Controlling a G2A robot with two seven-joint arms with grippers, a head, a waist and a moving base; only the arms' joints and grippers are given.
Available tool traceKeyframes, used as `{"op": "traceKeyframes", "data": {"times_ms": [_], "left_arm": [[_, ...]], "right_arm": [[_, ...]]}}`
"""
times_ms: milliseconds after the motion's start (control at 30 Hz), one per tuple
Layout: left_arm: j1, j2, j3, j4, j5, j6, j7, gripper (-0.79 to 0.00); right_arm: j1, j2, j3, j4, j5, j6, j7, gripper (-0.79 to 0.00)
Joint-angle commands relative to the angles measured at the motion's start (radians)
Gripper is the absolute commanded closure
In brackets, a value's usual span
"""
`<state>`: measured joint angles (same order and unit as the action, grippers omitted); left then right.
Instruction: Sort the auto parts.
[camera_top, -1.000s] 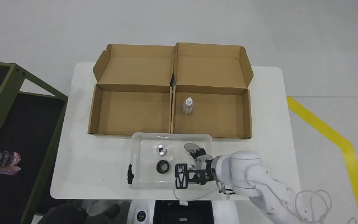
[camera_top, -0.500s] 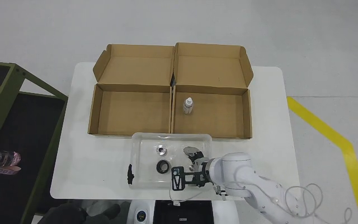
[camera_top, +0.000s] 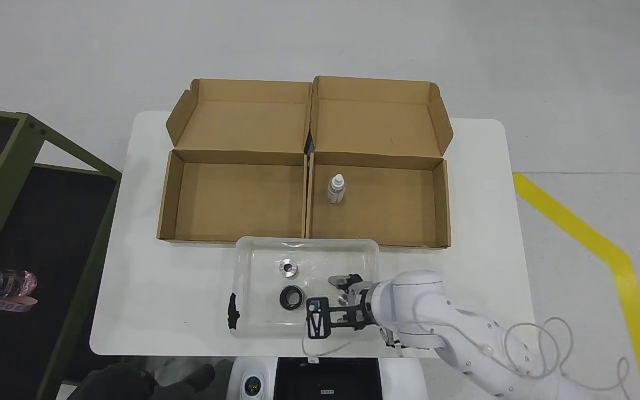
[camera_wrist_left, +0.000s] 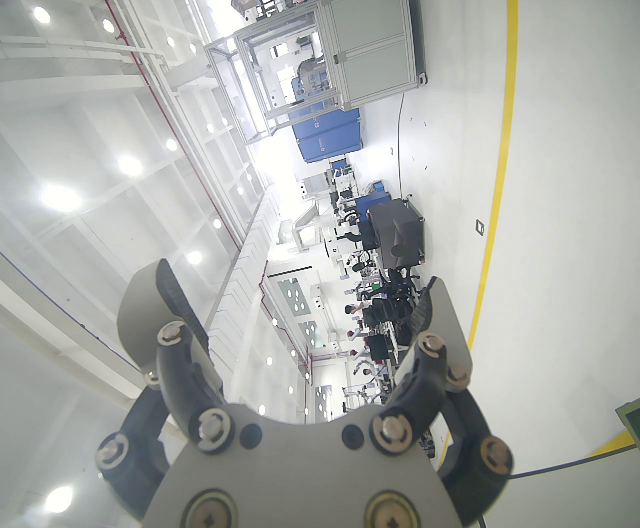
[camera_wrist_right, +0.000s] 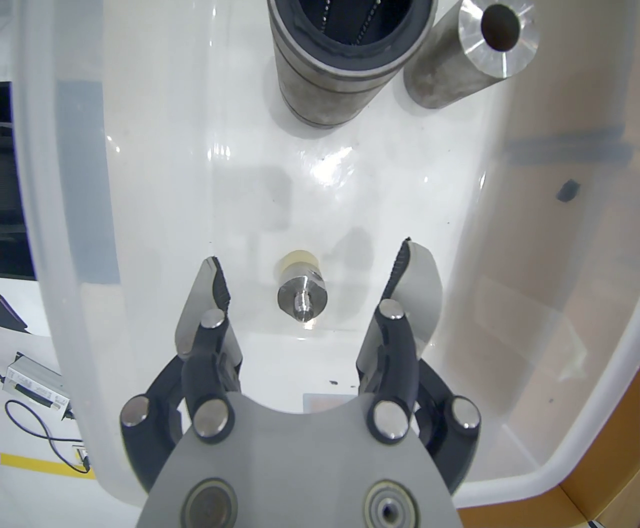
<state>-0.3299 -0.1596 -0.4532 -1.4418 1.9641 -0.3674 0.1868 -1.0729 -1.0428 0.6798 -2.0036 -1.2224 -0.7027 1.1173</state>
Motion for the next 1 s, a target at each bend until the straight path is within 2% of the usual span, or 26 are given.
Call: {"op": "traceKeyframes", "data": {"times_ms": [0,300,367,400,667,967], "left_arm": [[0.000,0.000,0.000,0.000,0.000,0.000,0.000,-0.785],[0.000,0.000,0.000,0.000,0.000,0.000,0.000,-0.785],[0.000,0.000,0.000,0.000,0.000,0.000,0.000,-0.785],[0.000,0.000,0.000,0.000,0.000,0.000,0.000,-0.785],[0.000,0.000,0.000,0.000,0.000,0.000,0.000,-0.785],[0.000,0.000,0.000,0.000,0.000,0.000,0.000,-0.785]], "right_arm": [[0.006,0.001,-0.005,0.004,0.005,0.003,0.003,-0.391],[0.036,0.007,-0.035,0.014,0.025,0.022,0.022,-0.206],[0.043,0.008,-0.040,0.014,0.029,0.023,0.023,-0.117],[0.046,0.008,-0.043,0.012,0.032,0.022,0.022,-0.003],[0.055,0.013,-0.035,-0.016,0.055,0.012,0.005,0.000],[0.040,0.024,0.018,-0.062,0.032,-0.001,-0.099,0.000]]}}
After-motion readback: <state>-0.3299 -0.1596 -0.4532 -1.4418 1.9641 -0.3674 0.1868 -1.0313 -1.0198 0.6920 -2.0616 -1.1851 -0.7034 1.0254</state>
